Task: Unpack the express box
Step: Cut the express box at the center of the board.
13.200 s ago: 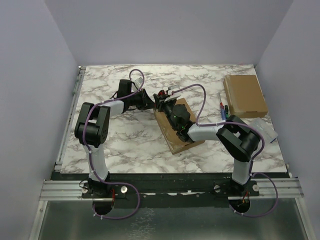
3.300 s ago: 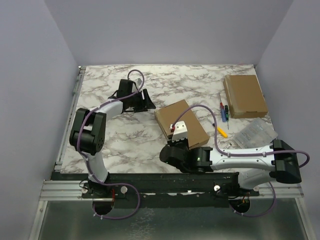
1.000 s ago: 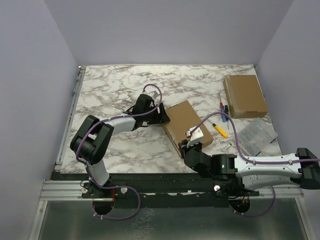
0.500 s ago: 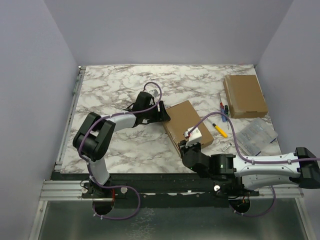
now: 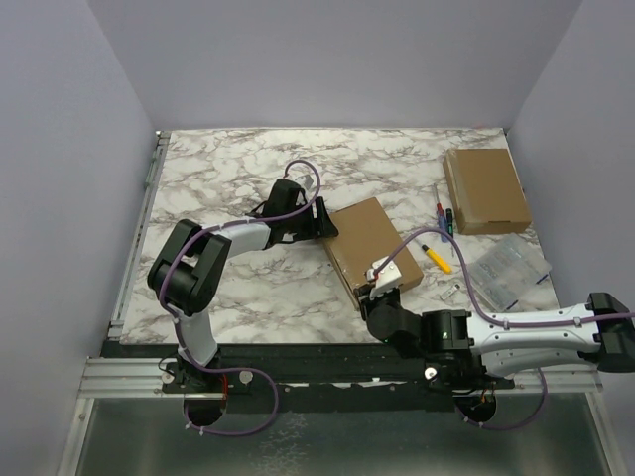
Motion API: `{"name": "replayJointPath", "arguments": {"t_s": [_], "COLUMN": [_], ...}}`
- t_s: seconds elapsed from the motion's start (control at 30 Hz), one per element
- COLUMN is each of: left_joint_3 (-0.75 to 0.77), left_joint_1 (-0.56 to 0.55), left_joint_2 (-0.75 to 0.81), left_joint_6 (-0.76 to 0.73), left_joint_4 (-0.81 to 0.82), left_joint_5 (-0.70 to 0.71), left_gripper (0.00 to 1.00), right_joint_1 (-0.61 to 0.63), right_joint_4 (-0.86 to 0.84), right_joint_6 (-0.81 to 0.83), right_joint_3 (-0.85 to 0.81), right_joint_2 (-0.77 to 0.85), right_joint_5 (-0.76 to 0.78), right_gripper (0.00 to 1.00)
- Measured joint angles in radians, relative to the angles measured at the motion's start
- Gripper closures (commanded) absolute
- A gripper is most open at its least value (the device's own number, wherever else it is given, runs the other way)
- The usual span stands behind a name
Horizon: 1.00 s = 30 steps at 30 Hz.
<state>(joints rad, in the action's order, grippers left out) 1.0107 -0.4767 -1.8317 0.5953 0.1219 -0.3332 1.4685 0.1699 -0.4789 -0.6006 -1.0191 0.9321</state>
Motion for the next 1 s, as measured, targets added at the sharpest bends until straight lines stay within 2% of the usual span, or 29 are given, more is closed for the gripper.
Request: {"name": "replayJointPath", "arguments": {"t_s": [0.37, 0.5, 0.63, 0.83, 1.0], "left_joint_3": [0.0, -0.026, -0.084, -0.077, -0.089], "left_joint_1": [0.0, -0.011, -0.015, -0.01, -0.054], "left_joint_2": [0.003, 0.03, 0.12, 0.297, 0.354], "left_joint_6": [0.002, 0.001, -0.034, -0.089, -0.08], "left_joint_4": [0.005, 0.02, -0.014, -0.178, -0.177], "left_joint_5": [0.004, 0.049, 0.099, 0.111, 0.083], "left_gripper": [0.32, 0.3, 0.28, 0.29, 0.3], "right_joint_1": [0.016, 0.019, 0.019, 0.013, 0.011], "right_joint_4": [-0.016, -0.021, -0.042, -0.076, -0.098], "right_joint_6": [0.01, 0.037, 0.064, 0.088, 0.109], "right_joint_3": [-0.019, -0.06, -0.066, -0.066, -0.072], "right_joint_2": [-0.044, -0.09, -0.099, -0.099, -0.12], "right_joint_5": [0.059, 0.066, 0.064, 0.058, 0.047], "right_gripper": [1.0, 1.0, 1.0, 1.0, 1.0]}}
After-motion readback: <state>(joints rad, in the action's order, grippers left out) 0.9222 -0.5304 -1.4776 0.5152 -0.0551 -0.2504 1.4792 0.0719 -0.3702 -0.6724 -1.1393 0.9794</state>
